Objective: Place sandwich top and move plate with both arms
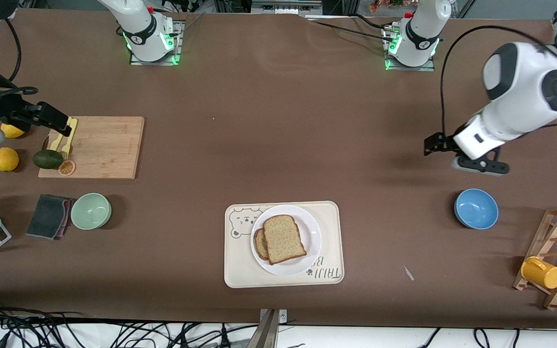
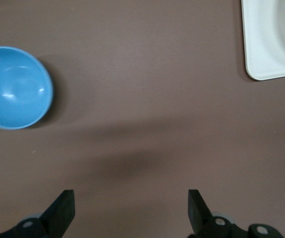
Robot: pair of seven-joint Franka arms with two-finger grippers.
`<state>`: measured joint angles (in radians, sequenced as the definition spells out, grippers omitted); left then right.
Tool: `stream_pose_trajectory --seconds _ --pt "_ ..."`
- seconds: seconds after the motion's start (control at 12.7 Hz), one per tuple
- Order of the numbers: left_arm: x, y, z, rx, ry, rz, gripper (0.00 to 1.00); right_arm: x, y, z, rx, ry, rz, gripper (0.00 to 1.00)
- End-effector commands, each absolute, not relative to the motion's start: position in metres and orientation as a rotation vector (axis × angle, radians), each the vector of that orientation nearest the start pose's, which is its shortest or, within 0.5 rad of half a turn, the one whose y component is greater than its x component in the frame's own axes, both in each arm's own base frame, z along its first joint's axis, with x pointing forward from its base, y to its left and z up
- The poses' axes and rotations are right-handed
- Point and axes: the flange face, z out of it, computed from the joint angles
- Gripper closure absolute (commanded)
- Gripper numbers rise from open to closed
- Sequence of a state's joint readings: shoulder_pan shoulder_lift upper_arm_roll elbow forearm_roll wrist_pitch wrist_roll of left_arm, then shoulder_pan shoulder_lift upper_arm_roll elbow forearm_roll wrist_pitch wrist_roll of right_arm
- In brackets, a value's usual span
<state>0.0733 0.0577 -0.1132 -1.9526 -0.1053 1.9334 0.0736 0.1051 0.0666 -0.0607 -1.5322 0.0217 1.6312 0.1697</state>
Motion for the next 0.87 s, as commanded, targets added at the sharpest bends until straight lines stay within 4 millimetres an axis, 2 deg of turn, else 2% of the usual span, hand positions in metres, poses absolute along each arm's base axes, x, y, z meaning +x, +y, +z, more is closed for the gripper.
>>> stream_pose_trajectory --seconds 0.0,0.16,0.32,0.55,0.79 --pt "0.568 0.007 0.522 -3.208 -0.056 0.107 0.0 0.578 0.023 0.619 -3.112 0.18 -0.054 0.0" --pt "0.562 0.023 0.573 -3.123 -0.106 0.091 0.0 0.579 0.024 0.618 -3.114 0.175 -0.055 0.0" --pt "0.543 0.027 0.606 -3.085 -0.115 0.031 0.0 0.578 0.021 0.619 -3.128 0.178 -0.055 0.0" --pt "0.526 0.034 0.631 -3.081 -0.168 -0.002 0.0 0.578 0.023 0.619 -3.128 0.173 -0.057 0.0" --pt "0.528 0.035 0.631 -3.088 -0.178 -0.005 0.0 0.576 0.023 0.618 -3.124 0.111 -0.03 0.0"
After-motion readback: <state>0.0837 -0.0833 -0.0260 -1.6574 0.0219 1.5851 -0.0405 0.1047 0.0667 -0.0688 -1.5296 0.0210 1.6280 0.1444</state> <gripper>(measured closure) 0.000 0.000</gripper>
